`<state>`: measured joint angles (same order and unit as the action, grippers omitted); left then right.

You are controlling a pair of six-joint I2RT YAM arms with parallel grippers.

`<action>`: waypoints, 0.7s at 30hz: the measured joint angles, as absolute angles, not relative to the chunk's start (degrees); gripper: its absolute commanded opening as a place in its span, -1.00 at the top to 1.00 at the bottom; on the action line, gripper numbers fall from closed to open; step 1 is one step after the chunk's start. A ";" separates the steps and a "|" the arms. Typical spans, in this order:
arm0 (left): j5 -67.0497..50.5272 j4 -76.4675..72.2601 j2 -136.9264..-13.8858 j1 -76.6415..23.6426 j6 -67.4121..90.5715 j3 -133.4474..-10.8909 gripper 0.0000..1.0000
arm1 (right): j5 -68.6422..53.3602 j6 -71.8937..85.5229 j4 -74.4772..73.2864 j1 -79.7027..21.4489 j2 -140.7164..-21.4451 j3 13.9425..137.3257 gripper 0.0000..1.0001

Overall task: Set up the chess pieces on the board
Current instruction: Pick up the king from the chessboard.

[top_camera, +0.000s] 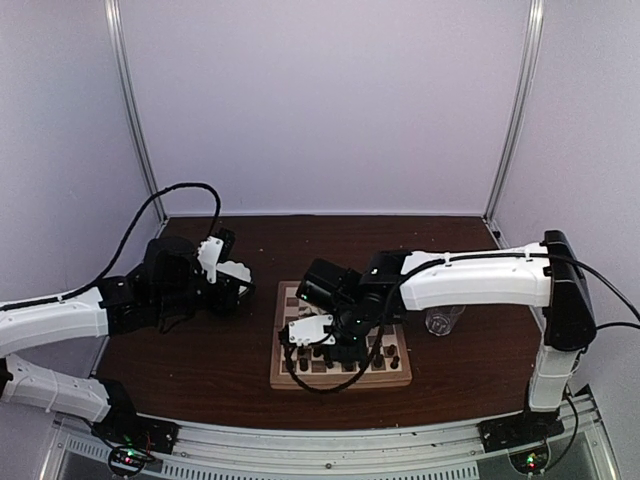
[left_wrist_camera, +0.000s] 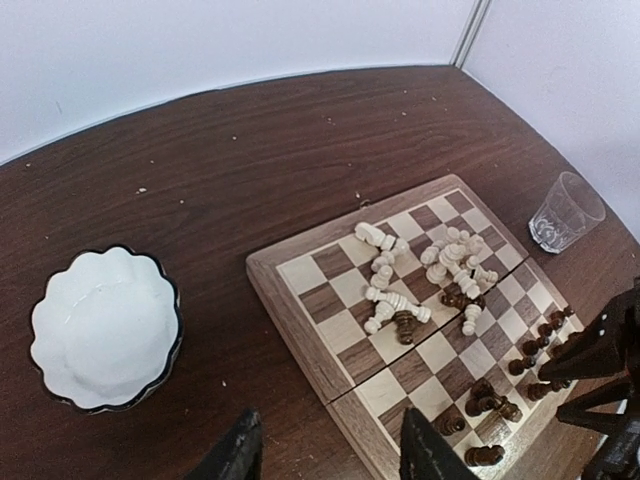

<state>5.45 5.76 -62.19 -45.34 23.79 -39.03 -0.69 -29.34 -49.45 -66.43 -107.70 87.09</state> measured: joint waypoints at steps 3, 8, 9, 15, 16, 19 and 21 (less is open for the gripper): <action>6.68 6.31 -61.04 -45.30 24.32 -38.85 0.05 | 0.95 -26.44 -49.45 -66.39 -109.36 88.07 0.01; 7.75 6.90 -60.64 -45.30 24.62 -38.35 0.05 | 1.65 -22.28 -49.56 -66.24 -112.22 90.74 0.00; 7.81 7.14 -60.64 -45.25 24.62 -38.26 0.05 | 1.58 -21.85 -49.54 -66.24 -112.77 91.02 0.00; 8.34 7.86 -60.10 -45.15 24.62 -37.80 0.05 | 0.86 -18.98 -50.33 -66.17 -116.27 91.92 -0.01; 8.40 7.88 -59.96 -45.08 24.62 -37.76 0.05 | 0.80 -18.76 -50.41 -66.17 -116.46 91.98 -0.01; 8.71 7.84 -59.64 -44.99 24.64 -37.67 0.05 | 0.36 -17.80 -50.65 -66.06 -116.92 92.31 0.00; 8.80 7.84 -59.55 -44.93 24.64 -37.52 0.05 | 0.16 -17.43 -50.63 -65.84 -117.01 92.44 0.02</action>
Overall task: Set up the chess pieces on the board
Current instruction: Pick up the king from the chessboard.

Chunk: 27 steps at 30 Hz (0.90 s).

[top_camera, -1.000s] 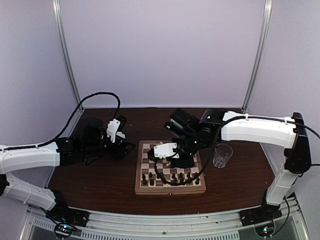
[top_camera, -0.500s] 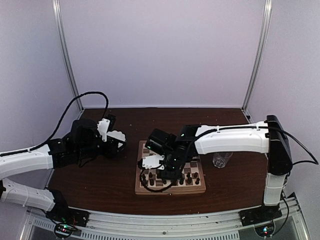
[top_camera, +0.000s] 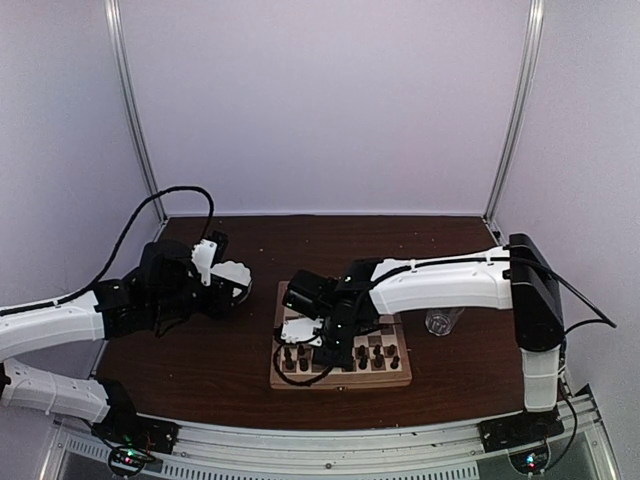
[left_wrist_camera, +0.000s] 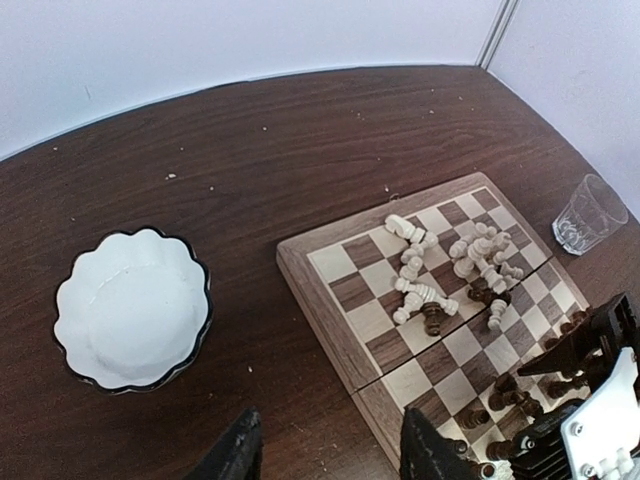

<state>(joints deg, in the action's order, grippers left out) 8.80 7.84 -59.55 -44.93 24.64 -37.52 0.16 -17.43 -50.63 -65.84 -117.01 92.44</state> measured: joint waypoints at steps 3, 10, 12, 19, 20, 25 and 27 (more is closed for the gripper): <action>8.80 7.84 -59.57 -44.86 24.64 -37.30 0.05 | -0.27 -16.84 -50.81 -65.06 -117.49 92.79 0.07; 8.82 7.84 -59.57 -44.66 24.69 -37.12 0.05 | -2.61 -16.03 -51.29 -63.18 -119.61 93.60 0.14; 8.82 7.81 -59.57 -44.66 24.69 -37.12 0.05 | -3.46 -15.90 -51.40 -62.81 -119.72 93.89 0.21; 8.82 7.81 -59.57 -44.66 24.69 -37.12 0.05 | -5.80 -14.68 -52.12 -61.58 -120.95 95.44 0.46; 8.82 7.81 -59.59 -44.66 24.69 -37.12 0.05 | -6.02 -14.59 -52.16 -61.36 -120.92 95.44 0.48; 8.80 7.77 -59.64 -44.66 24.69 -37.12 0.05 | -7.09 -14.52 -52.56 -60.51 -121.08 95.66 0.56; 8.78 7.55 -60.03 -44.66 24.69 -37.12 0.04 | -7.46 -14.50 -52.86 -59.90 -121.30 96.09 0.65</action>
